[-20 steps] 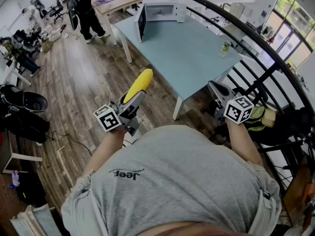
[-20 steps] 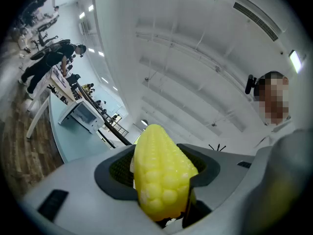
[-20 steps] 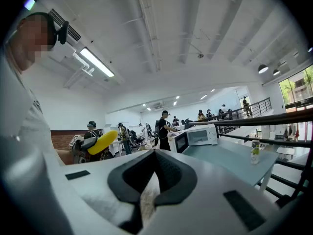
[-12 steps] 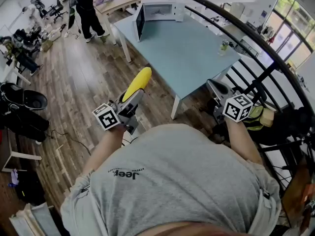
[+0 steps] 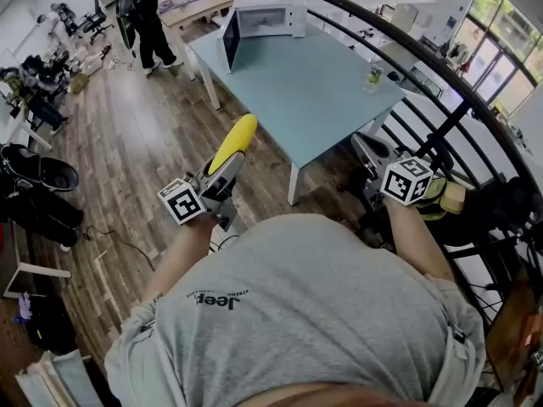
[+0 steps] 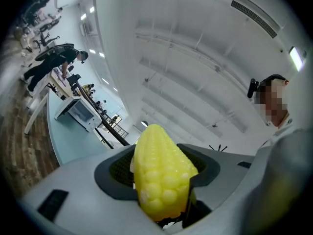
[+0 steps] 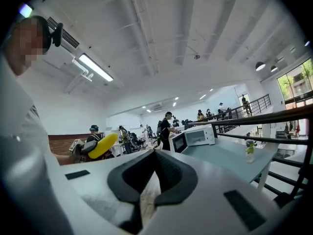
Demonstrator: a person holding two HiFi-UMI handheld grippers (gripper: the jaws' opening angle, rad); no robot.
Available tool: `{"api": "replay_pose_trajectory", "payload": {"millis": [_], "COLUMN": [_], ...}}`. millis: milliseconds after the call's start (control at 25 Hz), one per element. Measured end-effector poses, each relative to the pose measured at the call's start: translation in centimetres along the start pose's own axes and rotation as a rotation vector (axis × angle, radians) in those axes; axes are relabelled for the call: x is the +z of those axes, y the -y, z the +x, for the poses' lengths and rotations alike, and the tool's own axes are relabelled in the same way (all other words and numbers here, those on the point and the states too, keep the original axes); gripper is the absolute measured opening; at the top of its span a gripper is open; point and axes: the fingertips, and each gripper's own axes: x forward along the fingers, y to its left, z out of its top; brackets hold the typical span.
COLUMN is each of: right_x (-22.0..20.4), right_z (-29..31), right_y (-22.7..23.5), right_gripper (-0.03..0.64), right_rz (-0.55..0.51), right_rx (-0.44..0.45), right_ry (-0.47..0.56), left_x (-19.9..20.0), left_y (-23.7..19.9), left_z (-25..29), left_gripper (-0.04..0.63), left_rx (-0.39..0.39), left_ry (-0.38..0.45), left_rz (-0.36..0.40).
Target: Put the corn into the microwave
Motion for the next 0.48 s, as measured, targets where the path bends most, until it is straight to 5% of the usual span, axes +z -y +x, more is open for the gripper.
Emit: {"api": "replay_pose_trajectory", "payload": {"millis": [480], "right_x": [0.0], "right_z": [-4.6], "right_y": [1.1], "right_gripper": [0.017], "right_rz": [-0.011], "right_rx": [0.033], "right_ry": [-0.008], "left_x": [-4.1], "left_y": [2.3], "left_z": [3.8], "left_gripper": [0.253], "left_rx": [0.003], "left_ry": [-0.001], "left_rz": [-0.060]}}
